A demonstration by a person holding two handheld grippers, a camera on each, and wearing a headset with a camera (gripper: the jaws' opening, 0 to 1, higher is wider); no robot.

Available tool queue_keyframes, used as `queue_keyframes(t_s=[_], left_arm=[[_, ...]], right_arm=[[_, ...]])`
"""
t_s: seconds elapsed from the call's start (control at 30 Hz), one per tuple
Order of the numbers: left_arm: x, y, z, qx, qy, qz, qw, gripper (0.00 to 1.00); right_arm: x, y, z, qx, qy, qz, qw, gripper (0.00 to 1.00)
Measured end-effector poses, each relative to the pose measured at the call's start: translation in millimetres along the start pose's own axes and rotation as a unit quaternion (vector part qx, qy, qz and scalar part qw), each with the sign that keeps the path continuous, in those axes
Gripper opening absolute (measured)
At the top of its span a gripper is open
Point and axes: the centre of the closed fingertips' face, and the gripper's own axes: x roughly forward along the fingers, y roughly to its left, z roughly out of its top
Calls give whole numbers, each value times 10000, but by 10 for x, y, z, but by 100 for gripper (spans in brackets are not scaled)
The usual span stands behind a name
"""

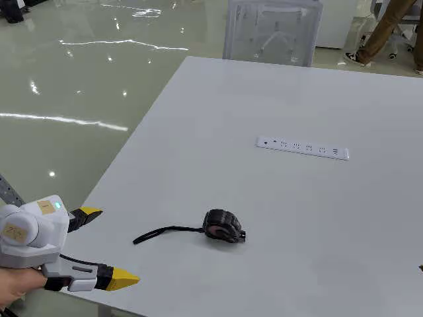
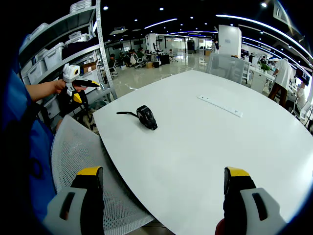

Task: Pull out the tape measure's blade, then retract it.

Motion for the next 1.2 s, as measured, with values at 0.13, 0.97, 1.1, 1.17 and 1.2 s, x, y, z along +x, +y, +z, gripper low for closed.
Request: queue_keyframes(t_s=[0.13, 0.97, 1.1, 1.17, 1.2], left_arm=[[38, 7, -7, -11, 7, -36, 10000, 97], [326, 58, 48, 95, 136, -172, 9997, 95], [417, 37, 80, 165, 162, -224, 9995, 94], [456, 30, 84, 197, 181, -258, 9993, 94], [486, 25, 90, 225, 188, -277, 9992, 94]], right_arm=[[-25, -17, 63, 35, -56, -19, 10000, 100], [237, -46, 98, -75, 86, 175, 9998, 96], [314, -47, 122, -139, 97, 239, 9996, 94], [347, -55, 126, -170, 106, 266, 9994, 93], [372, -52, 134, -184, 111, 291, 9993, 93]])
